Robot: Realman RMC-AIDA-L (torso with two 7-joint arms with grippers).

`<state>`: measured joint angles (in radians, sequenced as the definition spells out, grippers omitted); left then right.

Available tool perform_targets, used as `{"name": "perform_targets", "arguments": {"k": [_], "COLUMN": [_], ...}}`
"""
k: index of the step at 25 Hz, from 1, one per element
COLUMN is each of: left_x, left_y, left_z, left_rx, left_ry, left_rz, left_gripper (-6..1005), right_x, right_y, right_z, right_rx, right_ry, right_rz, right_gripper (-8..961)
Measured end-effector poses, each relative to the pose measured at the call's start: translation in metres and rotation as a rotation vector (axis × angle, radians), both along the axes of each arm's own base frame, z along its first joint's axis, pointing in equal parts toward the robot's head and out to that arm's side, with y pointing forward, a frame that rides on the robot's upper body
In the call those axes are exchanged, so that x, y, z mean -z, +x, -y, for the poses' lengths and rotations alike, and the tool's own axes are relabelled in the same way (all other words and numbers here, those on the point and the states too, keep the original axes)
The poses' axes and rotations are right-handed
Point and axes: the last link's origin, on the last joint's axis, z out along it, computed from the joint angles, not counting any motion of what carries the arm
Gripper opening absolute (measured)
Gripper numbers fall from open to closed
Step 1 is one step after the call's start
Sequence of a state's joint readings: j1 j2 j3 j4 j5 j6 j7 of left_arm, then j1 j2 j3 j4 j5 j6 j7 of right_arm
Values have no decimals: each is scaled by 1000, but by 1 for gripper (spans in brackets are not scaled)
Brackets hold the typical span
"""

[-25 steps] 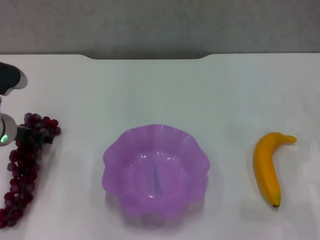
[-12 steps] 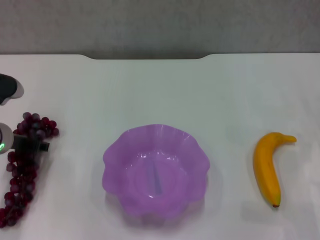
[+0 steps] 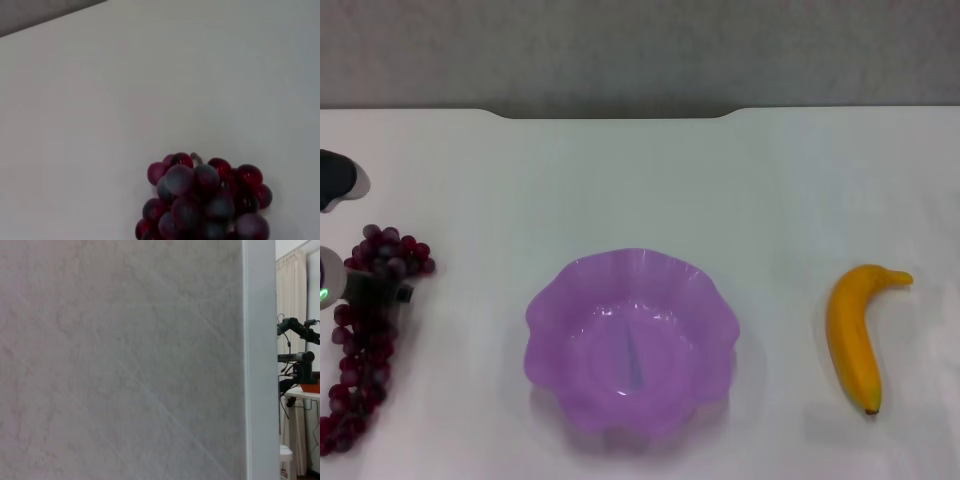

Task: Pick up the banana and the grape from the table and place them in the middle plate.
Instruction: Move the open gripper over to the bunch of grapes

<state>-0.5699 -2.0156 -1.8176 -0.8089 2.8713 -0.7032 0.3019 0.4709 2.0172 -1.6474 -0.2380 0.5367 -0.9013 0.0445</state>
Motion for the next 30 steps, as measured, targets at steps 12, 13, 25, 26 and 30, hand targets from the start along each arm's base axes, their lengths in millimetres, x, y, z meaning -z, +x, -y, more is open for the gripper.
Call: {"name": "perform_targets", "arguments": {"k": [12, 13, 25, 26, 30], "left_x": [0, 0, -2, -2, -2], "left_y": [2, 2, 2, 3, 4], "left_z": [-2, -2, -3, -3, -4], "left_rx": [11, 10, 5, 6, 10], "left_ry": [0, 1, 17, 17, 19], "left_rz": [-2, 0, 9, 9, 8], "left_gripper": [578, 564, 454, 445, 410], "right_x": [0, 0, 0, 0, 0], "right_y": [0, 0, 0, 0, 0], "right_z": [0, 0, 0, 0, 0], "right_rx": [1, 1, 1, 1, 1], "right_ry": [2, 2, 3, 3, 3], "right_rz": [-1, -1, -2, -2, -2], "right_gripper": [880, 880, 880, 880, 880]}}
